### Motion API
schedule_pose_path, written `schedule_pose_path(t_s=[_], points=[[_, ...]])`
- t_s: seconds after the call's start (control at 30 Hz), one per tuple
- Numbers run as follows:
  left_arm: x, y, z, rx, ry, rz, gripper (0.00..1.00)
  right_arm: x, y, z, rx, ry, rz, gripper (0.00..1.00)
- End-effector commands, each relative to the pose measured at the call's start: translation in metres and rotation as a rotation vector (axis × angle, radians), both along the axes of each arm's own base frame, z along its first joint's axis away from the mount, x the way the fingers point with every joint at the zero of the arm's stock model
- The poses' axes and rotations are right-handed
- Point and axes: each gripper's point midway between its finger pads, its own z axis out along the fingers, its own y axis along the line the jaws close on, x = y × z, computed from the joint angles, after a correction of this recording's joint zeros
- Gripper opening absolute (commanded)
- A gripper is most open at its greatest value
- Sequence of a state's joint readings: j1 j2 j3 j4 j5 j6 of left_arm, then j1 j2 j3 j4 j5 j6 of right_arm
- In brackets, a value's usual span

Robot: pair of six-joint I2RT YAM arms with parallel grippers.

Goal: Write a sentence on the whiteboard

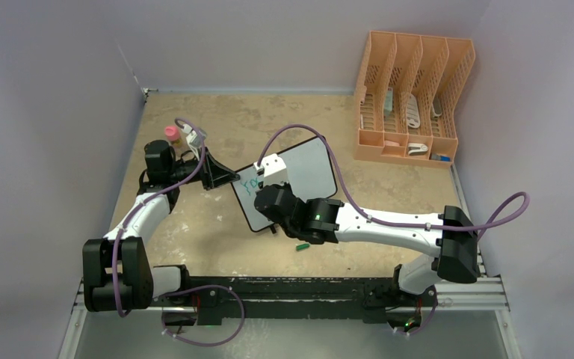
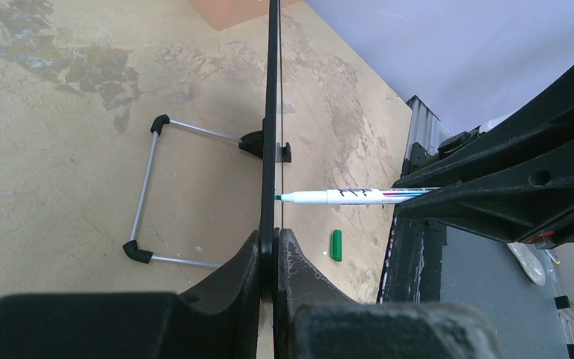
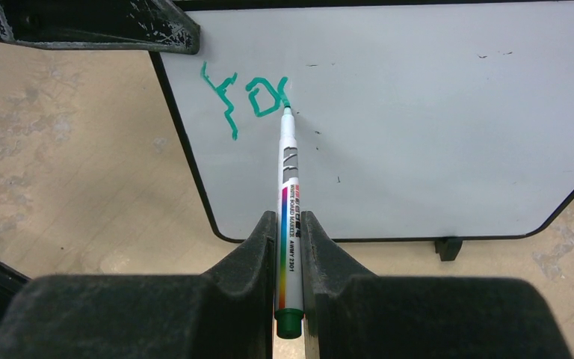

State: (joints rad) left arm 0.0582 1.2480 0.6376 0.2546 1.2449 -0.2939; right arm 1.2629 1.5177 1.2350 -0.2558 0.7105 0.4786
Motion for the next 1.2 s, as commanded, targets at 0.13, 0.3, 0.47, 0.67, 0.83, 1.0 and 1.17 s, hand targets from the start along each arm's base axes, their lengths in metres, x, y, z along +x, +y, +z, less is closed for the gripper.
schedule_pose_path(t_s=[0.13,0.3,0.47,0.67,0.83,1.0,1.17], points=[[-0.001,-0.003,0.009,-0.002,-0.050,-0.046,0.00,0.003,-0.007,-0.003,-0.024,-0.003,-0.020,0.00],[-0.001,-0.003,0.010,-0.002,-0.051,-0.048,0.00,0.004,-0.009,-0.003,-0.032,-0.008,-0.026,0.00],[-0.001,-0.003,0.009,-0.002,-0.049,-0.048,0.00,0.005,-0.011,-0.003,-0.039,-0.013,-0.033,0.00],[-0.001,-0.003,0.010,-0.003,-0.050,-0.049,0.00,0.007,-0.014,-0.001,-0.042,-0.023,-0.048,0.00],[-0.002,-0.003,0.010,-0.003,-0.050,-0.050,0.00,0.010,-0.015,0.003,-0.037,-0.040,-0.062,0.00],[-0.002,-0.003,0.010,-0.003,-0.050,-0.051,0.00,0.012,-0.014,0.007,-0.031,-0.053,-0.072,0.00],[-0.002,-0.003,0.010,-0.004,-0.050,-0.052,0.00,0.014,-0.013,0.012,-0.019,-0.064,-0.076,0.00]])
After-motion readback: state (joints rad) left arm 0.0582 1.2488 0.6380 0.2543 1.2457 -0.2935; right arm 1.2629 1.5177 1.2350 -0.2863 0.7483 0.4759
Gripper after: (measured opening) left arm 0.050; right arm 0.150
